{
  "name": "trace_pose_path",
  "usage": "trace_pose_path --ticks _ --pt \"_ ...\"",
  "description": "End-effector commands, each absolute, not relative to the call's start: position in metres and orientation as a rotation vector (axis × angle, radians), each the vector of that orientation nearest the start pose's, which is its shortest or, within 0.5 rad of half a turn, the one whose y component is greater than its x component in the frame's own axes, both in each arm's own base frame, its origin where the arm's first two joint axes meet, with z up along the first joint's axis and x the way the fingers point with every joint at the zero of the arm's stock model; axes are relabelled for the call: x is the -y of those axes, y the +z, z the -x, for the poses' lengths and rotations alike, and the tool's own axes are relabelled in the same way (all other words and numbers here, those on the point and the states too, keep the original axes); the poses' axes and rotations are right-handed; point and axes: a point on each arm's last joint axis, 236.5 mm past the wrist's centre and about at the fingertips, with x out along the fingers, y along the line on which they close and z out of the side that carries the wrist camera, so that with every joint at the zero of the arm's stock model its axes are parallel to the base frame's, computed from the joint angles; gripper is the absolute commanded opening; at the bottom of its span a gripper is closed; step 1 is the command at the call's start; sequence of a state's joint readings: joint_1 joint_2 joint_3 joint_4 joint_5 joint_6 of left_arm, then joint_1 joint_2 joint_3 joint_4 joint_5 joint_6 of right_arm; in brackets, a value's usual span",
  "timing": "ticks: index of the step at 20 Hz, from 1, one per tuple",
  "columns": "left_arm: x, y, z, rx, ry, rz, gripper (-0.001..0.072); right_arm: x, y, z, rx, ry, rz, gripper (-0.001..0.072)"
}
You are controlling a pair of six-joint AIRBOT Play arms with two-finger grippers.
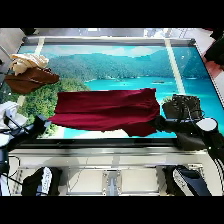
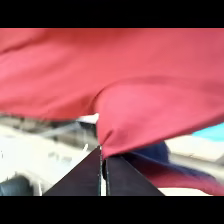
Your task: Fold the shirts.
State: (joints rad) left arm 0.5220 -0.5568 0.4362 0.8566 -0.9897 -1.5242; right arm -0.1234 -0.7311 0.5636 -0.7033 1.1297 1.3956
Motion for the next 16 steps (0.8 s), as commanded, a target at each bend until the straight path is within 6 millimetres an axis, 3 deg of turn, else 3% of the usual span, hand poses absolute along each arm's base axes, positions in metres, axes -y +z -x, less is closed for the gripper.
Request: trace_pose_path --ticks 1,5,8,11,13,16 --pt "-0.01 0.057 -0.301 -0.787 0.044 0.763 0.001 -0.113 0.072 -0.307 -0.981 0.38 -0.665 0.0011" --pt "-0.025 0.017 -0.372 -0.886 0.072 0.665 0.0011 -0.091 0.03 -0.381 -1.017 0.302 -0.658 0.0012" --pt "-0.009 -0.008 -0.436 -0.99 0.017 0.593 0.0011 -0.086 0.017 -0.441 -1.012 0.304 -0.651 0.0012" --pt "0.005 -0.028 -0.485 -1.021 -0.009 0.598 0.0011 -0.086 0.01 -0.497 -0.973 0.298 -0.632 0.0012" --pt "0.01 -0.038 -0.503 -1.033 -0.017 0.59 0.0011 -0.089 -0.007 -0.515 -0.991 0.301 -0.63 0.0012" --pt "-0.004 -0.055 -0.502 -1.072 0.035 0.531 0.0013 -0.095 -0.033 -0.527 -1.03 0.304 -0.628 0.0015"
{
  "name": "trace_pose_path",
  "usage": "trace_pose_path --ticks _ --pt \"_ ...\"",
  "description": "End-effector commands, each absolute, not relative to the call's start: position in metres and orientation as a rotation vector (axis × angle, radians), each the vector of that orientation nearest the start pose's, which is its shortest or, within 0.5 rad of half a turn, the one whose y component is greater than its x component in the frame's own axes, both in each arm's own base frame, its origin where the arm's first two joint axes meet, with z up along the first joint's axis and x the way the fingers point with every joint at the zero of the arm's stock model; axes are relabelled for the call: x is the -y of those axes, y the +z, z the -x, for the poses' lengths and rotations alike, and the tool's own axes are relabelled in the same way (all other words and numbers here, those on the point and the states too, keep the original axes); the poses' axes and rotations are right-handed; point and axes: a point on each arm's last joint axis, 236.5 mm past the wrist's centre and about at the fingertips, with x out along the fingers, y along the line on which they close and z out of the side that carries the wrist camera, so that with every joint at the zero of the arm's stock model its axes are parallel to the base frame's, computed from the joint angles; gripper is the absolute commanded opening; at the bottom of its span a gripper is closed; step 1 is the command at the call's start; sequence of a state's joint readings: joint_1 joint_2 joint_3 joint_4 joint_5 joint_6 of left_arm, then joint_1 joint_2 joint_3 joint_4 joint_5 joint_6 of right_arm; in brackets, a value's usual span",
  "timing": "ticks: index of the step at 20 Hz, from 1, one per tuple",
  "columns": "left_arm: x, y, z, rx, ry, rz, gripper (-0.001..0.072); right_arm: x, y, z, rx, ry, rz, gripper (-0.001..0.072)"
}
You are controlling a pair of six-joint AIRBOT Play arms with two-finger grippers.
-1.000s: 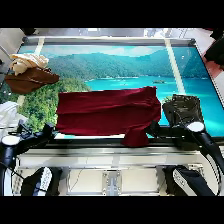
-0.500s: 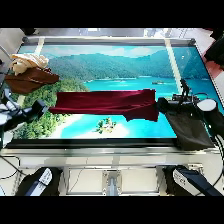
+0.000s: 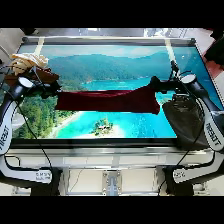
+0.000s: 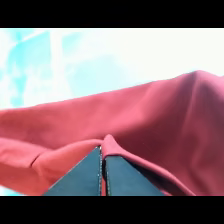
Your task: Fold the shirts.
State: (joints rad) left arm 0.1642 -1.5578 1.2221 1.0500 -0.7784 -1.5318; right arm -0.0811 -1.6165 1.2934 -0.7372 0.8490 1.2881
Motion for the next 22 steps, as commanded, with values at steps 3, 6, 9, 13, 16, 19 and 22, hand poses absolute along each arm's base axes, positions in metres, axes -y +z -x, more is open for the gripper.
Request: trace_pose_path --ticks 3,6,9,13,16,19,22 --pt "-0.006 -0.048 -0.501 -1.06 0.023 0.496 0.0093 -0.092 -0.033 -0.533 -1.012 0.295 -0.605 0.0254" --pt "-0.01 -0.012 -0.503 -0.987 0.003 0.459 0.0609 -0.079 0.009 -0.536 -0.98 0.333 -0.532 0.0491" --pt "-0.01 0.049 -0.501 -0.869 -0.021 0.424 0.0609 -0.033 0.034 -0.526 -1.003 0.271 -0.422 0.0491" --pt "0.033 0.109 -0.491 -0.76 -0.142 0.304 0.0609 0.023 -0.01 -0.49 -1.201 0.155 -0.577 0.0491" --pt "0.07 0.107 -0.487 -0.776 -0.214 0.277 0.0609 0.026 -0.039 -0.477 -1.284 0.23 -0.736 0.0534" --pt "0.092 0.106 -0.484 -0.785 -0.252 0.27 0.0609 0.019 -0.063 -0.475 -1.323 0.274 -0.753 0.059" --pt "0.095 0.106 -0.483 -0.79 -0.247 0.295 0.0609 0.01 -0.084 -0.473 -1.361 0.301 -0.752 0.0602"
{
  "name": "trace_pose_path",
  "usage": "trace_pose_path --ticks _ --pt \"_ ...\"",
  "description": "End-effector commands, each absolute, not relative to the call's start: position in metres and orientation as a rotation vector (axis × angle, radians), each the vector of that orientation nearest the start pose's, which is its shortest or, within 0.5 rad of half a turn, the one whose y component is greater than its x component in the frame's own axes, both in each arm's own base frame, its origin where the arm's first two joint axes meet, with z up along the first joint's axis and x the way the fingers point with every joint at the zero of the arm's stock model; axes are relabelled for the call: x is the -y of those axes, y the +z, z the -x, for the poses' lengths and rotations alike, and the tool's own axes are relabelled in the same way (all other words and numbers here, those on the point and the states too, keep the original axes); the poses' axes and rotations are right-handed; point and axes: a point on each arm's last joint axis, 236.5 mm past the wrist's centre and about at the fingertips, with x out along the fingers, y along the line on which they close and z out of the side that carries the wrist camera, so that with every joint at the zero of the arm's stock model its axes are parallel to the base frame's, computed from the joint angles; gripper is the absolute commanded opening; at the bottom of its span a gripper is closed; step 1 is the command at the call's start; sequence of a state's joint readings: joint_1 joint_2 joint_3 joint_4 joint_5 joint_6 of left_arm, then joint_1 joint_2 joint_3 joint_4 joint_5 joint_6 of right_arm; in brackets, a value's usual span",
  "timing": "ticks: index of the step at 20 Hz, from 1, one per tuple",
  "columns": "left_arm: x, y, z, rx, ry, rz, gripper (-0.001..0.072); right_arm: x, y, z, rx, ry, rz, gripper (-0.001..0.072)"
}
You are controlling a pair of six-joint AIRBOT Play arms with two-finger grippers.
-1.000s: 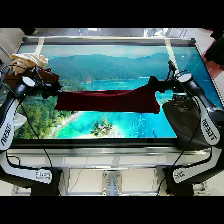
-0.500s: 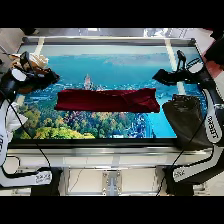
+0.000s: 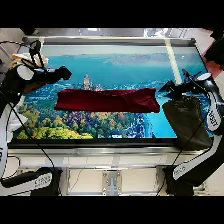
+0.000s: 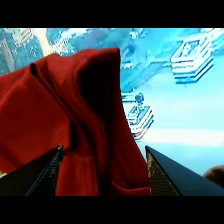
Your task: Fold the shirts.
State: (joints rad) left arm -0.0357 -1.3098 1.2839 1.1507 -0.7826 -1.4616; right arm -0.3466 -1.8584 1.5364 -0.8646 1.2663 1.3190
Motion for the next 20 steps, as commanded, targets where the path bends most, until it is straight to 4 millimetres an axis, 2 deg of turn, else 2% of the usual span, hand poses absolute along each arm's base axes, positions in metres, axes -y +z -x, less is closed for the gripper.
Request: trace_pose_path --ticks 1,5,8,12,13,14,15,16,17,18,20 --pt "0.096 0.107 -0.483 -0.79 -0.25 0.301 0.0609 0.006 -0.088 -0.472 -1.377 0.309 -0.754 0.0602" --pt "0.098 0.108 -0.483 -0.789 -0.254 0.311 0.0608 -0.021 -0.099 -0.463 -1.437 0.381 -0.717 0.0602" --pt "0.098 0.107 -0.482 -0.791 -0.254 0.312 0.0608 -0.05 -0.107 -0.46 -1.474 0.428 -0.685 0.0602" --pt "0.099 0.105 -0.479 -0.808 -0.259 0.31 0.0608 -0.089 -0.098 -0.466 -1.449 0.519 -0.688 0.0592" --pt "0.099 0.105 -0.48 -0.808 -0.259 0.31 0.0608 -0.095 -0.094 -0.468 -1.443 0.533 -0.685 0.0541" --pt "0.099 0.104 -0.479 -0.811 -0.26 0.309 0.0602 -0.1 -0.091 -0.47 -1.439 0.543 -0.676 0.0376" --pt "0.1 0.101 -0.478 -0.82 -0.262 0.309 0.0497 -0.106 -0.086 -0.472 -1.431 0.561 -0.674 0.0097" --pt "0.102 0.097 -0.476 -0.836 -0.266 0.308 0.0303 -0.114 -0.077 -0.474 -1.422 0.591 -0.688 0.0017" --pt "0.105 0.091 -0.474 -0.86 -0.274 0.306 0.0056 -0.124 -0.062 -0.474 -1.412 0.637 -0.701 0.0016" --pt "0.112 0.083 -0.471 -0.891 -0.286 0.3 0.0017 -0.13 -0.047 -0.474 -1.4 0.676 -0.7 0.0016" --pt "0.13 0.062 -0.463 -0.962 -0.322 0.283 0.0016 -0.139 -0.01 -0.471 -1.37 0.74 -0.652 0.0015"
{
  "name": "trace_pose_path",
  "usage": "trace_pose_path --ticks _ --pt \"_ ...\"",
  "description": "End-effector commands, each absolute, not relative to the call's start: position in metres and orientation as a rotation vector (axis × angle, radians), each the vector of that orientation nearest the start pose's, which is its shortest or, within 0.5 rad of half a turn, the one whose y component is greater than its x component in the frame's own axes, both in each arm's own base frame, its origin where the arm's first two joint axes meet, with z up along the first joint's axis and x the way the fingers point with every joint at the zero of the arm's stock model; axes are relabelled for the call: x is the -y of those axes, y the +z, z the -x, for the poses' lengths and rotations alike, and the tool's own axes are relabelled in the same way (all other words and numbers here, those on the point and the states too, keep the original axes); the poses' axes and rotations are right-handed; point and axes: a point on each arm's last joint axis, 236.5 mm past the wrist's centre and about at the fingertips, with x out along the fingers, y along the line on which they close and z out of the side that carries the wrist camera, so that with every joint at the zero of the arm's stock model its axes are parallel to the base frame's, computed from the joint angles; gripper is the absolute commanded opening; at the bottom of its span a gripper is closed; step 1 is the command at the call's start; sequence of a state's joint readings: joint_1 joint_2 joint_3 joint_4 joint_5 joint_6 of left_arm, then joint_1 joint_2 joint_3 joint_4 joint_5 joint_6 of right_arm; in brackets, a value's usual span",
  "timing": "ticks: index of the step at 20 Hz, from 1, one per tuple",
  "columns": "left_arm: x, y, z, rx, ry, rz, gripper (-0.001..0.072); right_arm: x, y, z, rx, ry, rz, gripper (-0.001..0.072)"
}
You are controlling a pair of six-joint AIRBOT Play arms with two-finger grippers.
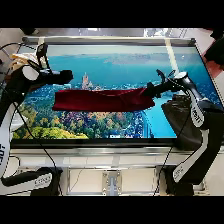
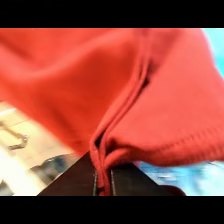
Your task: Fold the shirts.
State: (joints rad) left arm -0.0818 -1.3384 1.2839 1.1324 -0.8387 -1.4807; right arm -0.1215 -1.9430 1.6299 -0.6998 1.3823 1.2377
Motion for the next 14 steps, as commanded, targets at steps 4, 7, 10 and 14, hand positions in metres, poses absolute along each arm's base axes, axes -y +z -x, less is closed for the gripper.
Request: trace_pose_path --ticks 4,7,10,14 --pt "0.202 -0.003 -0.44 -1.119 -0.451 0.187 0.0016 -0.152 0.077 -0.456 -1.274 0.796 -0.566 0.0015" --pt "0.267 -0.045 -0.415 -1.191 -0.549 0.149 0.0016 -0.169 0.133 -0.433 -1.221 0.832 -0.51 0.0014" --pt "0.324 -0.064 -0.388 -1.21 -0.659 0.136 0.0016 -0.175 0.175 -0.411 -1.2 0.833 -0.476 0.0013" --pt "0.362 -0.058 -0.38 -1.141 -0.709 0.144 0.0015 -0.171 0.203 -0.386 -1.224 0.794 -0.464 0.0013"
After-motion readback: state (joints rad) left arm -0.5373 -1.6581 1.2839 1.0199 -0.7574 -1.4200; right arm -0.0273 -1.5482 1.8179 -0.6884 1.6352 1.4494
